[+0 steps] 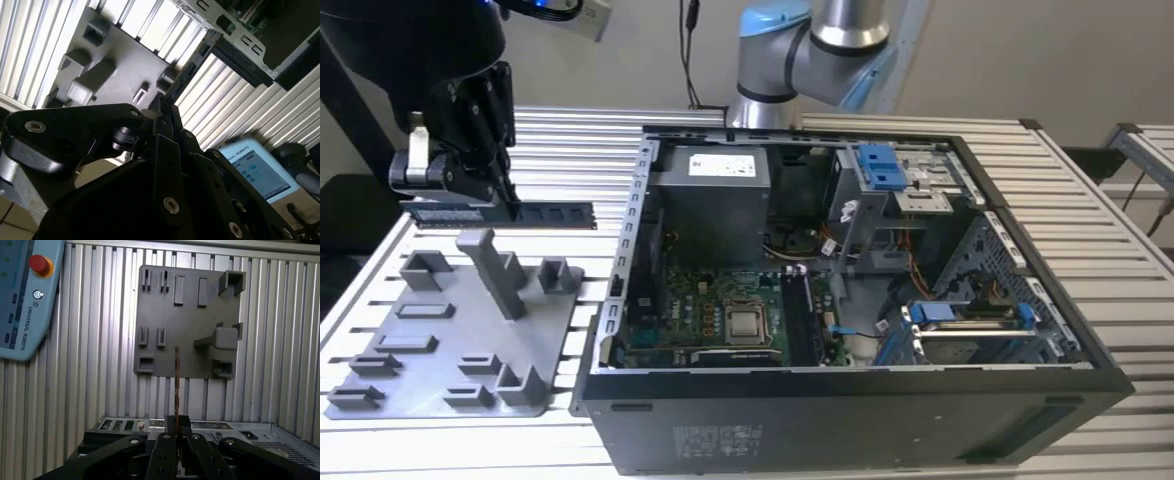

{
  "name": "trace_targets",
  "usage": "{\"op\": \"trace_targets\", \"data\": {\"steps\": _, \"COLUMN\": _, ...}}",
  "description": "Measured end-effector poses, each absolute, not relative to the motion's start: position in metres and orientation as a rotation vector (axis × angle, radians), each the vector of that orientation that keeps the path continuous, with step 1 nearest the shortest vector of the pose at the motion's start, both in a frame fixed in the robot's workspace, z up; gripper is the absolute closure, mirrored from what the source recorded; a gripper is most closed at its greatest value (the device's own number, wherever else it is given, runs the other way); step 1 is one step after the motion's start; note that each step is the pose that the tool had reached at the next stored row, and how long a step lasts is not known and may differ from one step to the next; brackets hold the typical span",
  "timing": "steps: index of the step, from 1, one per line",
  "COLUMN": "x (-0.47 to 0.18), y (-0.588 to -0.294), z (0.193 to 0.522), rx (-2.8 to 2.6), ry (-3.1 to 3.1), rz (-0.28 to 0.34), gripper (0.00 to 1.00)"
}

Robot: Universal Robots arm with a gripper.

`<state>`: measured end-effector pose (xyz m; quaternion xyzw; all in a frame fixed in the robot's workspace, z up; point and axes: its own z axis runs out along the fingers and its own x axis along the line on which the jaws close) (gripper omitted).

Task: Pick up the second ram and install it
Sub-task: 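Pick up the second ram and move it above second insertion slot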

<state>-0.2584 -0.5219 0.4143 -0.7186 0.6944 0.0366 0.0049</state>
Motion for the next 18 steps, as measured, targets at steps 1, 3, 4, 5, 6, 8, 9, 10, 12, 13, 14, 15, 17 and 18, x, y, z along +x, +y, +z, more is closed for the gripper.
{"op": "trace_targets", "data": {"steps": 1, "x": -0.257, "y": -0.522, "z": 0.414, "rx": -2.252, "ry": 2.174, "rz": 0.115, "gripper": 0.86}}
{"op": "trace_targets", "data": {"steps": 3, "x": -0.253, "y": -0.523, "z": 0.414, "rx": -2.254, "ry": 2.171, "rz": 0.115, "gripper": 0.86}}
{"op": "trace_targets", "data": {"steps": 4, "x": -0.251, "y": -0.523, "z": 0.414, "rx": -2.255, "ry": 2.17, "rz": 0.115, "gripper": 0.86}}
{"op": "trace_targets", "data": {"steps": 5, "x": -0.249, "y": -0.524, "z": 0.414, "rx": -2.257, "ry": 2.169, "rz": 0.115, "gripper": 0.86}}
{"op": "trace_targets", "data": {"steps": 6, "x": -0.246, "y": -0.524, "z": 0.414, "rx": -2.258, "ry": 2.167, "rz": 0.115, "gripper": 0.86}}
{"op": "trace_targets", "data": {"steps": 8, "x": -0.242, "y": -0.525, "z": 0.414, "rx": -2.261, "ry": 2.164, "rz": 0.115, "gripper": 0.86}}
{"op": "trace_targets", "data": {"steps": 9, "x": -0.24, "y": -0.525, "z": 0.414, "rx": -2.263, "ry": 2.162, "rz": 0.115, "gripper": 0.86}}
{"op": "trace_targets", "data": {"steps": 10, "x": -0.238, "y": -0.525, "z": 0.414, "rx": -2.265, "ry": 2.16, "rz": 0.115, "gripper": 0.86}}
{"op": "trace_targets", "data": {"steps": 12, "x": -0.234, "y": -0.526, "z": 0.414, "rx": -2.268, "ry": 2.157, "rz": 0.115, "gripper": 0.86}}
{"op": "trace_targets", "data": {"steps": 13, "x": -0.232, "y": -0.526, "z": 0.414, "rx": -2.27, "ry": 2.155, "rz": 0.115, "gripper": 0.86}}
{"op": "trace_targets", "data": {"steps": 14, "x": -0.229, "y": -0.527, "z": 0.414, "rx": -2.272, "ry": 2.154, "rz": 0.115, "gripper": 0.86}}
{"op": "trace_targets", "data": {"steps": 15, "x": -0.227, "y": -0.527, "z": 0.414, "rx": -2.273, "ry": 2.152, "rz": 0.115, "gripper": 0.86}}
{"op": "trace_targets", "data": {"steps": 17, "x": -0.222, "y": -0.528, "z": 0.414, "rx": -2.277, "ry": 2.148, "rz": 0.115, "gripper": 0.86}}
{"op": "trace_targets", "data": {"steps": 18, "x": -0.22, "y": -0.528, "z": 0.414, "rx": -2.279, "ry": 2.146, "rz": 0.115, "gripper": 0.86}}
